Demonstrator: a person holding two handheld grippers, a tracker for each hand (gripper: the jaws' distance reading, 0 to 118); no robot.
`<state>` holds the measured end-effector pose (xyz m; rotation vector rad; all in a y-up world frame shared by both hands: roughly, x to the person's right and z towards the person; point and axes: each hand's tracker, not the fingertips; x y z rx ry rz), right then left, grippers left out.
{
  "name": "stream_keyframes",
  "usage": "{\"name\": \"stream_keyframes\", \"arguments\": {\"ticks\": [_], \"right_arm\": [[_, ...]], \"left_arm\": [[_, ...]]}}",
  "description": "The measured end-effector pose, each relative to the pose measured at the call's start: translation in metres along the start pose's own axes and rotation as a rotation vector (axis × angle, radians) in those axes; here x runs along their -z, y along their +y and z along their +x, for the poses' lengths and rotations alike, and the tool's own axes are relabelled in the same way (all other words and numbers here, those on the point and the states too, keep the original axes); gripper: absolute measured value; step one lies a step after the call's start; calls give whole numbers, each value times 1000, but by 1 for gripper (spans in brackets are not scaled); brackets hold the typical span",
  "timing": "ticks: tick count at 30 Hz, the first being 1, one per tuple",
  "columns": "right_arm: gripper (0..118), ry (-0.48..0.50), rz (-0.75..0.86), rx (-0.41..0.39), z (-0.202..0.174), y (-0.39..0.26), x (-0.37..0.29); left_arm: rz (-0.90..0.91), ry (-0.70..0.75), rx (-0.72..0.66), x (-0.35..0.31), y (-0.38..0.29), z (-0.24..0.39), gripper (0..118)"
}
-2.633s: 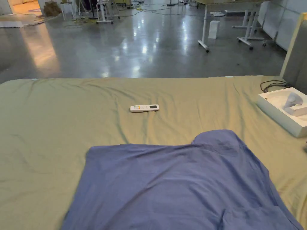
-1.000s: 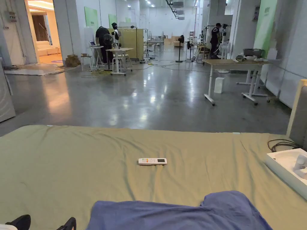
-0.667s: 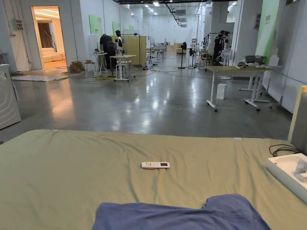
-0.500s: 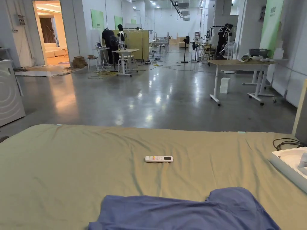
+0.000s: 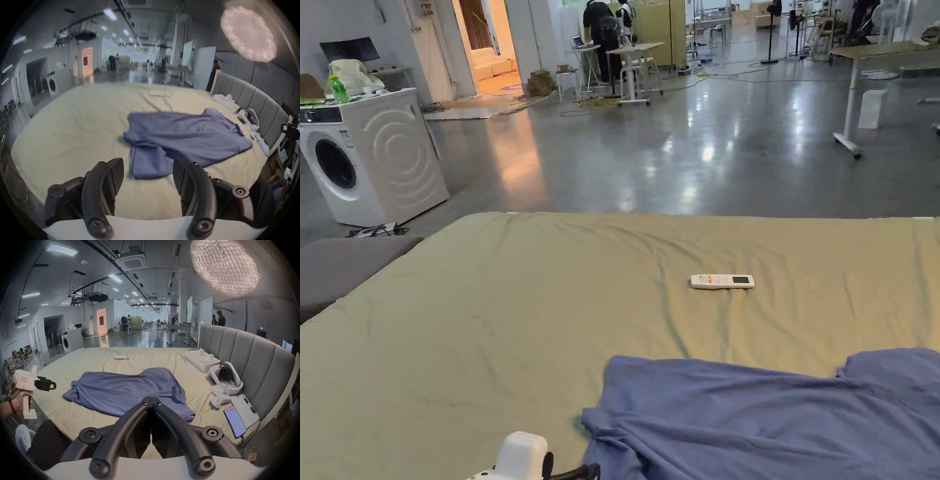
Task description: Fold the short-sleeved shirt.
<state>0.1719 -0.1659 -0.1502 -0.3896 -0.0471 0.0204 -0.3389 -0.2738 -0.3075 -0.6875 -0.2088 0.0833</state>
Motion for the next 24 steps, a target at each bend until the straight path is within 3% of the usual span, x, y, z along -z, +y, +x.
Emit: {"name": "stream_keyframes", "arguments": {"ticks": [8,12,13,15,17,21,22,24], "right_arm": [[0,-6,-97,-7,-8,-2,16],[0,-11,-120,-1,-7,-4,16],[0,-10,-125,1,-7,-5,16],[0,-9,-134,13,-6,-7,14],[0,-6,-146,29,-3,-9,14],[0,-26,-158,53,9,-11,20],[4,-34,-163,62,15,-11,25],[66,-51,-174,82,33,-15,42]], "left_arm": [[-223,34,19,90,-4,-17,69],[-259,61,31,98,-5,-10,65],[-262,69,36,96,-3,-7,61],[-266,105,85,92,-2,-1,28],[-277,97,86,94,-1,1,11],[-318,107,77,103,1,8,8],[-327,112,75,106,2,7,8],[-339,116,82,108,2,8,8]]}}
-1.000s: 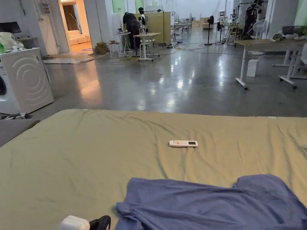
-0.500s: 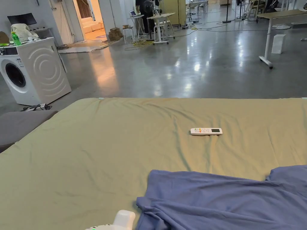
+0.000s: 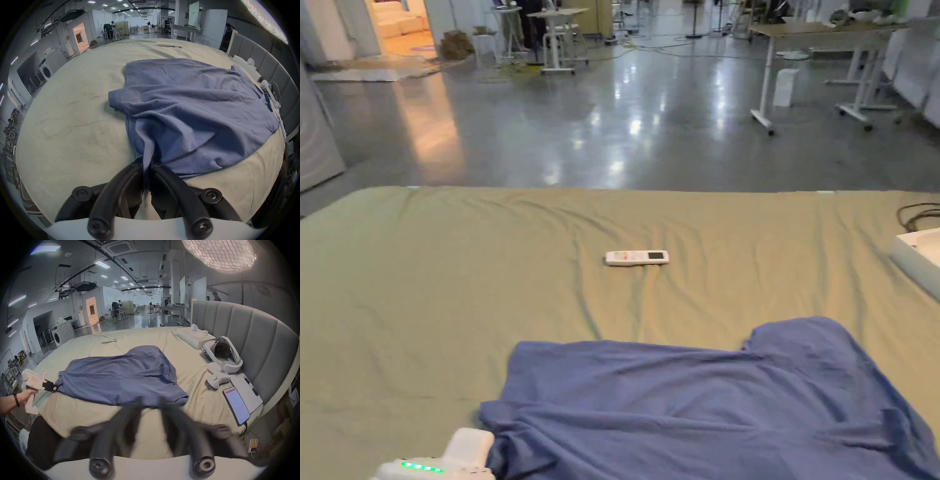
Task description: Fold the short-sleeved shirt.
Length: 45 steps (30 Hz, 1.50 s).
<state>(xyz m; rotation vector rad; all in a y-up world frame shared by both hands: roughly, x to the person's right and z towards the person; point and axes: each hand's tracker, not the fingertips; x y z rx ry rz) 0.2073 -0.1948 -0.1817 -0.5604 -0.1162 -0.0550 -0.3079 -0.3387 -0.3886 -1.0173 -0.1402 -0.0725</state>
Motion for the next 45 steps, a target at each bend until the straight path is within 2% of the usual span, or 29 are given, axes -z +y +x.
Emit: {"name": "stream_keyframes", "arguments": {"ticks": [1,2,3,5,7,10,11,12,13,14,16,18,19,22,25,28,32,37,41,42,43,44,45], "right_arm": [[94,-12,-22,22,9,0,13],[99,-24,-67,47,23,-2,34],[95,-35,-110,74,40,-7,55],[95,-79,-141,117,58,-8,91],[95,-83,-195,169,80,-15,130],[95,-134,-273,132,93,-23,177],[89,-151,-319,99,98,-31,190],[77,-127,-341,82,98,-36,196],[73,-104,-351,62,95,-40,199],[69,-144,-308,18,89,-39,191],[45,-121,-302,15,83,-35,182],[20,-134,-300,-47,80,-36,180],[13,-143,-303,-81,77,-36,176],[10,-135,-283,-78,81,-28,161],[9,-172,-236,-106,77,-19,139],[8,-182,-218,-56,76,-16,115],[8,-179,-240,-56,73,-33,78],[8,-190,-286,-61,61,-67,33],[9,-187,-306,-66,56,-89,29],[9,-188,-298,-65,56,-94,31],[18,-197,-292,-68,55,-97,35],[54,-206,-298,-71,57,-100,37],[80,-208,-306,-64,60,-103,38]], "left_arm": [[-3,0,-2,-1,0,0,8],[-6,-1,-3,2,1,-4,8],[-7,-2,1,2,1,-4,8],[-10,-9,5,2,1,-6,8],[-17,-15,0,2,2,-6,8],[-22,-18,-7,-4,3,-1,8],[-22,-19,-8,-4,3,0,8],[-22,-19,-8,-5,2,0,8],[-21,-17,-7,-5,1,2,8],[-19,-15,-5,-8,1,4,8],[-8,-10,-4,-10,-1,7,8],[5,-9,-5,-16,-1,7,8],[22,-12,-3,-23,-2,7,8],[92,-2,15,-35,-8,-5,6],[145,-2,-5,-59,-11,-12,6],[163,-48,-59,-77,-21,-22,6],[133,-23,-11,-97,-58,-28,6],[85,-44,-44,-113,-111,-33,6],[101,-67,-61,-105,-130,-34,6],[97,-69,-70,-100,-131,-34,14],[89,-66,-82,-96,-132,-36,35],[86,-44,-104,-93,-136,-37,75],[87,-45,-117,-94,-137,-37,92]]}}
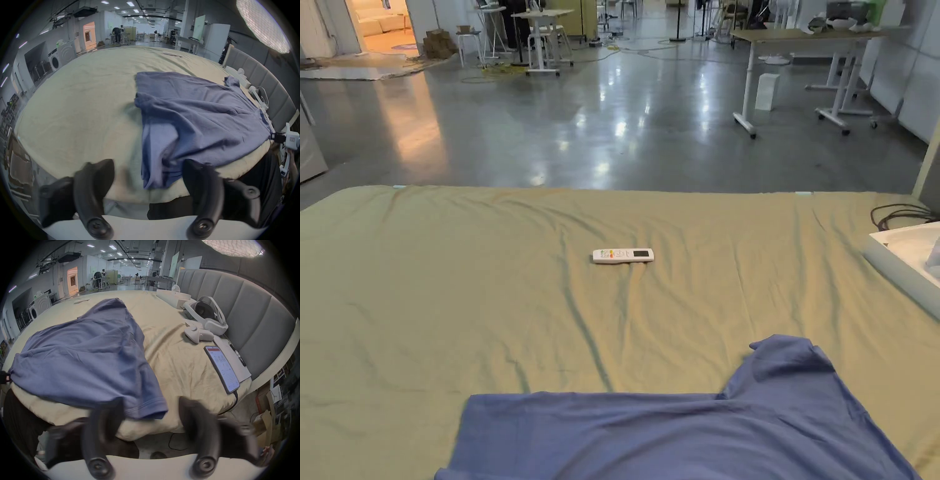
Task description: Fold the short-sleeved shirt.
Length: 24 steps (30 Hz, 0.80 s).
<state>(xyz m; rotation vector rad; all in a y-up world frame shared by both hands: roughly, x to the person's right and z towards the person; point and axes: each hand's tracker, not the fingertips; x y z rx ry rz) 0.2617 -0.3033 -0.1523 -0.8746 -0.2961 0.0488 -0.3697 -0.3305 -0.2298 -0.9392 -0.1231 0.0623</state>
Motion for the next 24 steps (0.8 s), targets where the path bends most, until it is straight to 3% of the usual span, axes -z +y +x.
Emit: {"name": "stream_keyframes", "arguments": {"ticks": [1,2,5,11,16,17,18,20,21,22,24], "right_arm": [[88,3,-5,8,3,-1,-2],[83,10,29,30,3,2,-12],[85,36,181,60,3,15,-53],[85,77,568,-15,-32,61,-161],[85,169,754,-40,-59,73,-212],[77,174,747,-39,-63,74,-217],[61,185,750,-44,-70,77,-223],[17,218,753,-45,-73,75,-228],[10,216,748,-47,-75,74,-228],[9,213,746,-49,-76,72,-227],[8,206,732,-61,-78,70,-226]], "left_arm": [[20,1,-6,-6,1,0,93],[69,3,-16,-20,3,2,93],[270,-11,42,-74,18,23,93],[685,4,133,-194,54,90,93],[844,4,161,-239,57,132,90],[850,31,171,-240,58,138,79],[842,60,197,-242,57,142,64],[829,49,229,-244,52,149,40],[816,43,234,-241,52,149,31],[801,22,235,-241,49,150,16],[785,-35,233,-239,42,152,9]]}}
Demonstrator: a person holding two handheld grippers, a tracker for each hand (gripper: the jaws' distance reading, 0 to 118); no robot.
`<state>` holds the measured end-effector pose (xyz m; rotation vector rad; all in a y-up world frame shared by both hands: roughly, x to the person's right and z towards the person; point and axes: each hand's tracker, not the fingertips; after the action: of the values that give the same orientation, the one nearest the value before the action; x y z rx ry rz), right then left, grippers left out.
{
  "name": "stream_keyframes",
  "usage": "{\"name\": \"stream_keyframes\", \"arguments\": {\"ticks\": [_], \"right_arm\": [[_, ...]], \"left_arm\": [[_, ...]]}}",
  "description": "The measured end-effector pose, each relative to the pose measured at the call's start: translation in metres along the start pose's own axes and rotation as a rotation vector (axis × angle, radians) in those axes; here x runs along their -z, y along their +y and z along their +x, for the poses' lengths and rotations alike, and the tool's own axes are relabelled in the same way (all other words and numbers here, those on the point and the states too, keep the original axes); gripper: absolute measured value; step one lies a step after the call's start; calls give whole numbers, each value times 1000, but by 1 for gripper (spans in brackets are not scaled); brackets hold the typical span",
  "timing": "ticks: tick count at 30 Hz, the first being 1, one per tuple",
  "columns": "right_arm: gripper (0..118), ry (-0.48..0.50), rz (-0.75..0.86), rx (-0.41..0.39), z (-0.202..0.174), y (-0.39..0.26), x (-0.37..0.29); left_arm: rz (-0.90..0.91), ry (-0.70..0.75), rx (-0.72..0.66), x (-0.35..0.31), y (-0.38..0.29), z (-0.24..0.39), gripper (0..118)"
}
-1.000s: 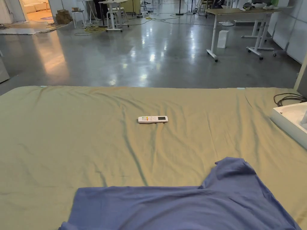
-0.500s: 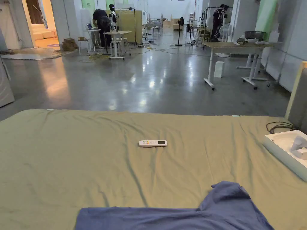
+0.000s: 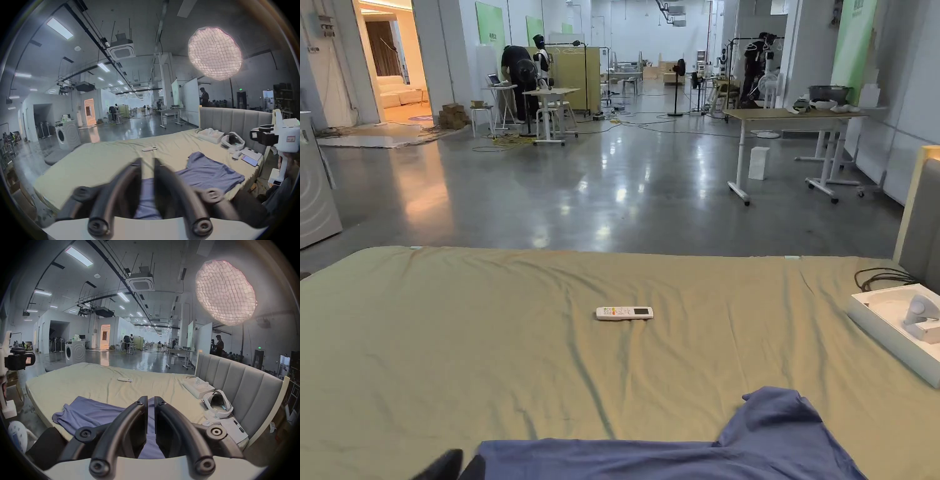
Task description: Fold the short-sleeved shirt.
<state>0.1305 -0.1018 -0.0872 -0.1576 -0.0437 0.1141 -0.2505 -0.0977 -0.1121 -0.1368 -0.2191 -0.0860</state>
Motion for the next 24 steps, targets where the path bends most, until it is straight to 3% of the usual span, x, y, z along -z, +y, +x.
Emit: {"name": "stream_keyframes", "arguments": {"ticks": [1,2,14,17,19,22,23,24], "right_arm": [[5,9,-14,1,0,-1,0],[0,9,-15,-1,-2,0,-1],[0,30,-56,22,-2,0,10],[0,56,-84,36,-3,-5,19],[0,63,-110,35,-3,-10,25],[0,76,-169,46,-1,-22,38],[0,81,-195,56,0,-26,43],[0,85,-215,61,2,-30,48]], "left_arm": [[-4,5,-4,0,-4,0,1],[-11,-17,-18,-1,-6,-1,1],[-127,15,-89,40,-15,-35,1],[-276,-31,-229,85,-30,-63,1],[-334,-45,-353,121,-48,-84,11],[-426,-3,-388,189,-81,-117,69],[-450,1,-379,213,-93,-127,77],[-509,34,-353,236,-102,-134,78]]}}
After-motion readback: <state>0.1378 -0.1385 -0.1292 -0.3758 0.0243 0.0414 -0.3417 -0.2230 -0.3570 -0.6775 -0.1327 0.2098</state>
